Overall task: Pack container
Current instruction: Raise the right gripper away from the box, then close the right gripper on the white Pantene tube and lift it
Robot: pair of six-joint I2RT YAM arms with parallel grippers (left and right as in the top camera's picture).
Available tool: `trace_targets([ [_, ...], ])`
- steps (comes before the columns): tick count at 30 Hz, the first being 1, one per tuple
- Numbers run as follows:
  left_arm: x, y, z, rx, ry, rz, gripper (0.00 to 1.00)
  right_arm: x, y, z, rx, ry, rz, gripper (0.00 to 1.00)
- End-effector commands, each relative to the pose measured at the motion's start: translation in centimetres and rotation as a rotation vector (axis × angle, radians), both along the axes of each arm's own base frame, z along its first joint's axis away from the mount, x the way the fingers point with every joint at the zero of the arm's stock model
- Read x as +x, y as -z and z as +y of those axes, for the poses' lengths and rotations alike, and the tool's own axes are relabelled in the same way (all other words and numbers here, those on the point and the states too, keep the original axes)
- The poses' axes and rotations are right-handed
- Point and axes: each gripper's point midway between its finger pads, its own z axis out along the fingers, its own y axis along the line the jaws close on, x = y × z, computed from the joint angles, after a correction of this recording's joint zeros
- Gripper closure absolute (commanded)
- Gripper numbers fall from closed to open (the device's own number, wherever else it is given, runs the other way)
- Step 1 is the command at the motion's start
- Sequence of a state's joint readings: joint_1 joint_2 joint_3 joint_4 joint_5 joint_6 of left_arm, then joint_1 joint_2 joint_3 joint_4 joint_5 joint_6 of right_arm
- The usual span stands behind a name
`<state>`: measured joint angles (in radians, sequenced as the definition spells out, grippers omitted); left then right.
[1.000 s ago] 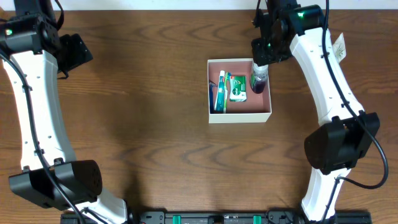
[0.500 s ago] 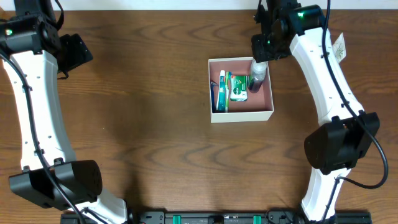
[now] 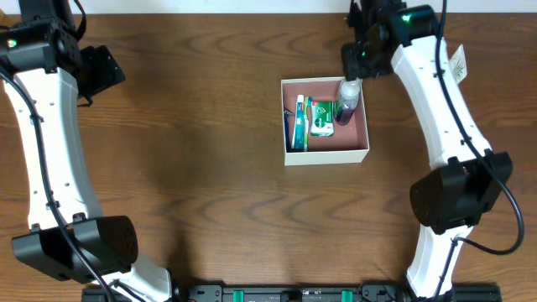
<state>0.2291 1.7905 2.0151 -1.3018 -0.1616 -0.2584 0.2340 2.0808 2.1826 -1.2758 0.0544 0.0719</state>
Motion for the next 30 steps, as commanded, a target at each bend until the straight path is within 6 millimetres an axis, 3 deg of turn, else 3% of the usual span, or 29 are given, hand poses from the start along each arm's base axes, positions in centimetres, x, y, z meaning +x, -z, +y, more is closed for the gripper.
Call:
trace_targets([
  [1,-0.1,0.5,0.2,0.002,-0.008,0.019,0.02,0.7,-6.5,-5.7,-0.133,0.140,-0.167,0.45],
  [3,-0.1,0.5,0.2,0.002,-0.009,0.018,0.02,0.2,-8.4,-8.7,-0.187,0.174,-0.193,0.44],
  [5,-0.1,0.5,0.2,0.002,-0.009,0.018,0.02,-0.3,-9.0,-11.5,-0.208,0.206,-0.186,0.44],
  [9,-0.1,0.5,0.2,0.002,-0.009,0.018,0.02,-1.9,-7.3,-16.2,-0.168,0.293,-0.091,0.44],
  [16,-0.1,0.5,0.2,0.002,-0.009,0.019,0.02,-3.3,-5.6,-20.9,-0.118,0.375,-0.028,0.44],
  [20,-0.1,0.5,0.2,0.002,-0.008,0.019,0.02,-2.9,-5.3,-21.9,-0.129,0.371,-0.041,0.43],
  [24,-0.1,0.5,0.2,0.002,-0.008,0.019,0.02,-1.9,-4.3,-21.5,-0.103,0.349,-0.055,0.43],
  [27,-0.1,0.5,0.2,0.002,-0.009,0.018,0.02,-1.2,-2.7,-20.1,-0.041,0.281,-0.047,0.42],
  [30,-0.1,0.5,0.2,0.002,-0.008,0.019,0.02,-1.2,-0.8,-20.1,-0.038,0.276,-0.016,0.42],
])
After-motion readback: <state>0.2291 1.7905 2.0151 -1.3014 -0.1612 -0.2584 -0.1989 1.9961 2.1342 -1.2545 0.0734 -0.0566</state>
